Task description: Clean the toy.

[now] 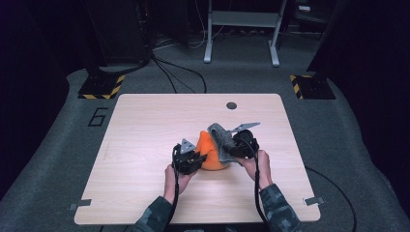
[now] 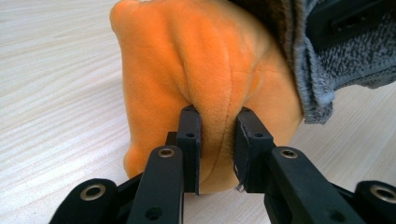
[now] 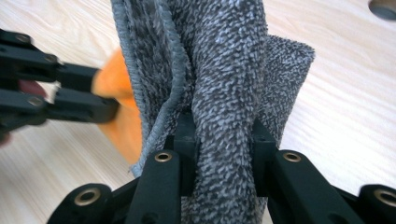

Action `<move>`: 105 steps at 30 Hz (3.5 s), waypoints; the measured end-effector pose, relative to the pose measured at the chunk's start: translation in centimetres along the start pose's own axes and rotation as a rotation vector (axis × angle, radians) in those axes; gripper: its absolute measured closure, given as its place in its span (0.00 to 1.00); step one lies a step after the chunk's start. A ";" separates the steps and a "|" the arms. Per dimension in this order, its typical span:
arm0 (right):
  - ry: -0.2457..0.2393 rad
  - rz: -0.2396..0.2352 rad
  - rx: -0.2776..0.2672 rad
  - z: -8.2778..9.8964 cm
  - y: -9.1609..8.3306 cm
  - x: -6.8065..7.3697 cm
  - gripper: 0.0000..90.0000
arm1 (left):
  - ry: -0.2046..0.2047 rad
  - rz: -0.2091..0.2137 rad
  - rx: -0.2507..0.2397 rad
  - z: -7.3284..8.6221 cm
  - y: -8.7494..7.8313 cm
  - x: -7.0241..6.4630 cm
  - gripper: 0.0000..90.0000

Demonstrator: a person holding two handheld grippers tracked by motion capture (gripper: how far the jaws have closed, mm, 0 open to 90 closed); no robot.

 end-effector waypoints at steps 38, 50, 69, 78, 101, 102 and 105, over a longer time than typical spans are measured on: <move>0.151 0.023 0.057 5.1 1.1 -4.7 0.80 | 0.015 0.003 0.005 0.1 0.0 0.1 0.80; 0.021 -0.034 0.013 0.6 0.2 0.1 0.80 | 0.008 -0.003 0.004 0.1 0.0 0.4 0.78; 0.023 -0.023 0.018 0.1 1.1 -0.9 0.80 | 0.139 -0.073 0.031 1.1 0.2 0.4 0.50; 0.021 -0.015 0.005 -0.1 1.1 -0.9 0.80 | 0.154 -0.087 0.051 1.4 0.6 0.1 0.89; -0.059 -0.064 -0.019 -1.9 0.8 3.3 0.80 | 0.065 -0.018 0.006 -0.4 -0.9 -1.3 0.94; -0.058 -0.063 -0.019 -1.9 0.8 3.3 0.80 | 0.062 -0.016 0.006 -0.4 -0.9 -1.2 0.94; -0.052 -0.053 -0.022 -1.7 0.8 3.1 0.80 | 0.056 -0.019 0.004 -0.4 -0.9 -1.0 0.93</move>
Point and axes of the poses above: each handheld gripper's, and its own axes: y roughly forward along the jaws, z roughly out of its underside, x roughly to its left, the point moved 10 cm from there along y, roughly forward along the jaws
